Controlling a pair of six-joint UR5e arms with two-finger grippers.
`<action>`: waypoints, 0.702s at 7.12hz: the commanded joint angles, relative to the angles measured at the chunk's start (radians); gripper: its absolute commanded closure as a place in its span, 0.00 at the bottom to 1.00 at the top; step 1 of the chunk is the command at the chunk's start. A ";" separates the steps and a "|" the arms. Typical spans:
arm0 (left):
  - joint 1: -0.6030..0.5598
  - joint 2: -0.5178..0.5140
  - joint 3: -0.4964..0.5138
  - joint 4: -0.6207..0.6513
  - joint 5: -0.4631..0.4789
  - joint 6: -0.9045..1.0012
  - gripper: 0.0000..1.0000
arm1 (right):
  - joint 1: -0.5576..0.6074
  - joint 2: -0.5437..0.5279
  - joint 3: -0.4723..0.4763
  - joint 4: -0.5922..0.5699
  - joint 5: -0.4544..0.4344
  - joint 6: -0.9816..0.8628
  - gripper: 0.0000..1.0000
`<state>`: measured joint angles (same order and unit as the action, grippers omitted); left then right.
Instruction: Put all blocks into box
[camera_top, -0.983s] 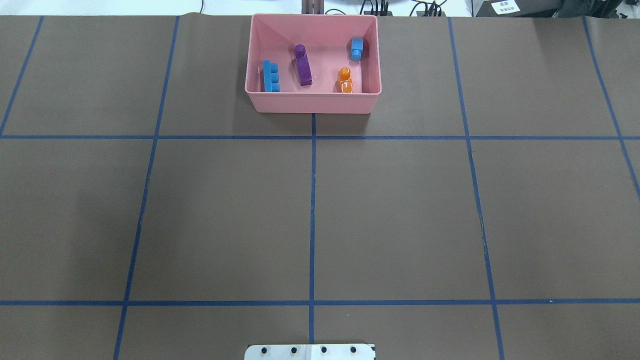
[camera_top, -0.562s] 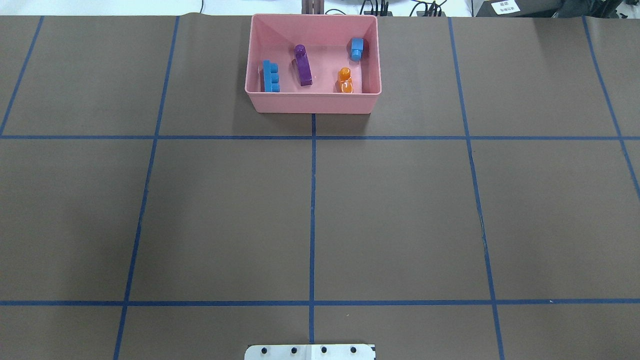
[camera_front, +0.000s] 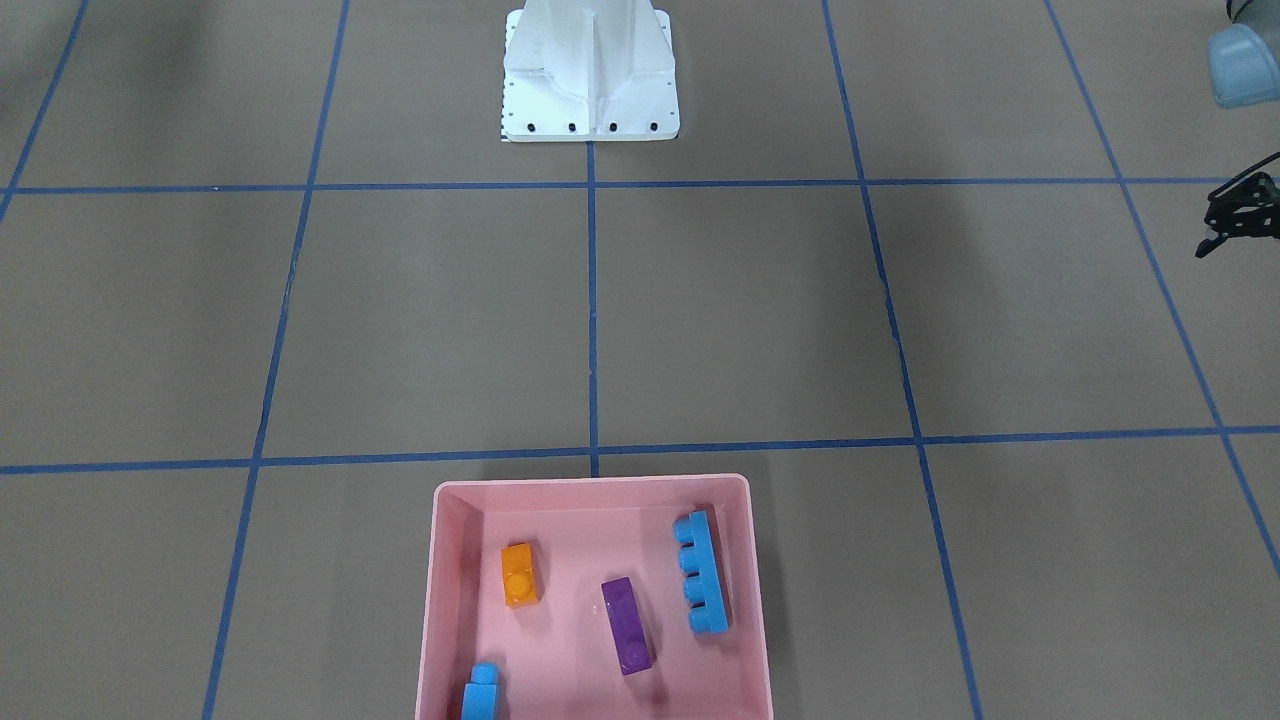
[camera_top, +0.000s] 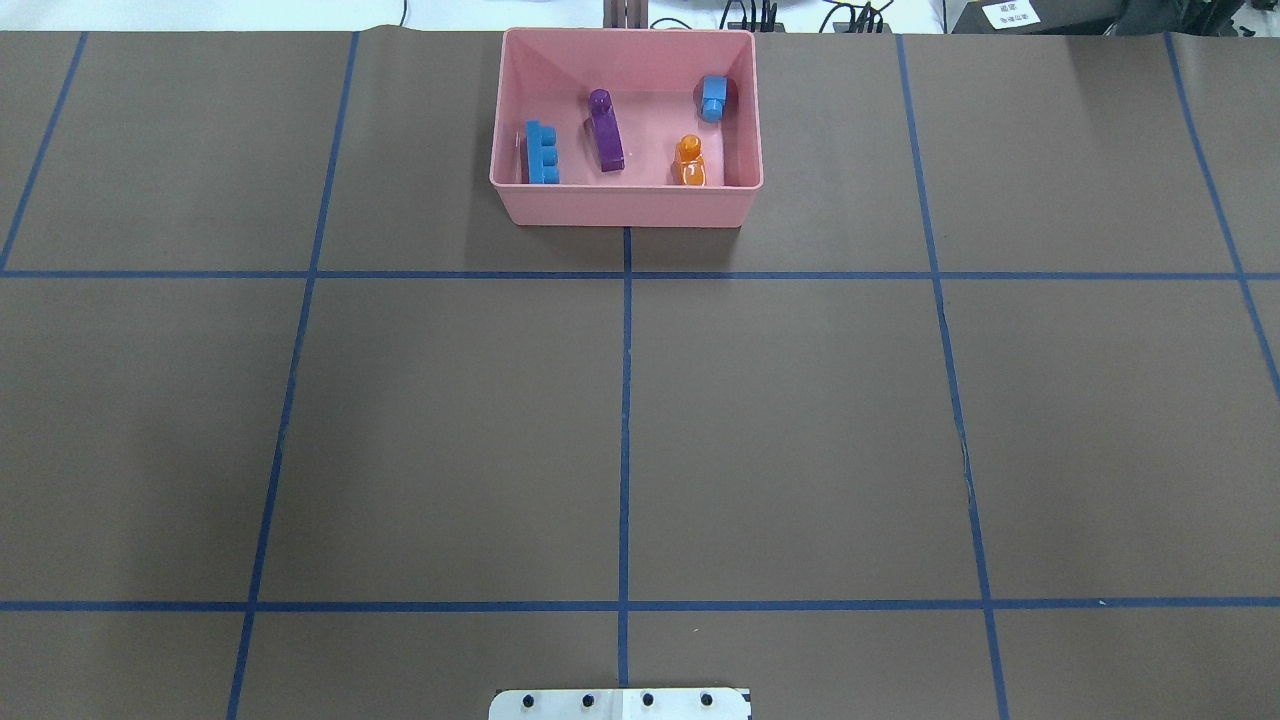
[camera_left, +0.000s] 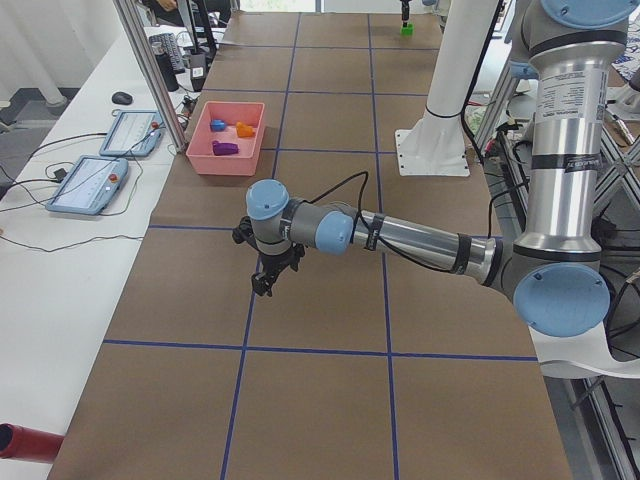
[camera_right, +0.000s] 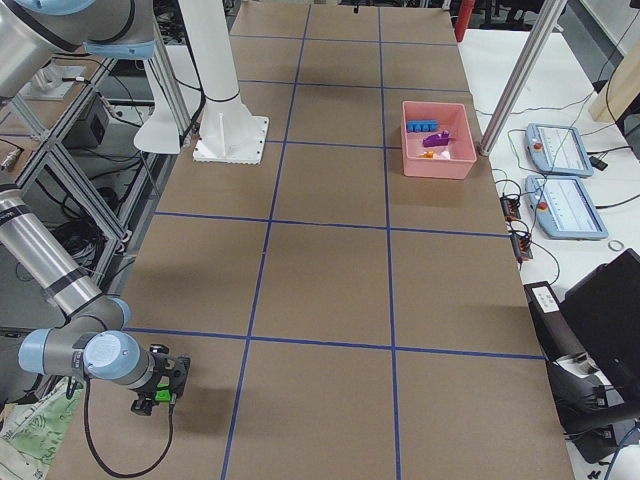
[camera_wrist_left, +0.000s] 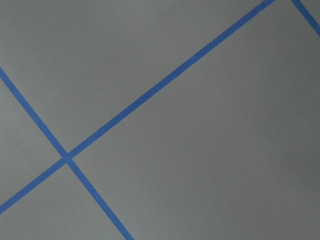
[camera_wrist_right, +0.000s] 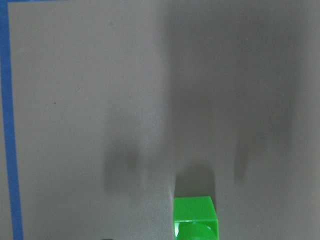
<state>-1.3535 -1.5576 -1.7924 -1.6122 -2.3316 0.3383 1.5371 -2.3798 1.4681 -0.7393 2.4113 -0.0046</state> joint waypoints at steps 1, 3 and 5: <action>-0.001 0.001 -0.005 0.000 0.000 -0.001 0.00 | 0.000 0.033 -0.041 0.000 0.023 0.006 0.17; -0.012 0.001 -0.011 0.000 0.000 0.001 0.00 | 0.000 0.034 -0.054 0.000 0.025 0.000 0.33; -0.012 0.002 -0.015 0.000 0.000 0.001 0.00 | 0.000 0.034 -0.057 0.000 0.023 -0.003 0.39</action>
<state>-1.3644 -1.5560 -1.8047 -1.6122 -2.3316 0.3390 1.5371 -2.3460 1.4142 -0.7394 2.4346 -0.0048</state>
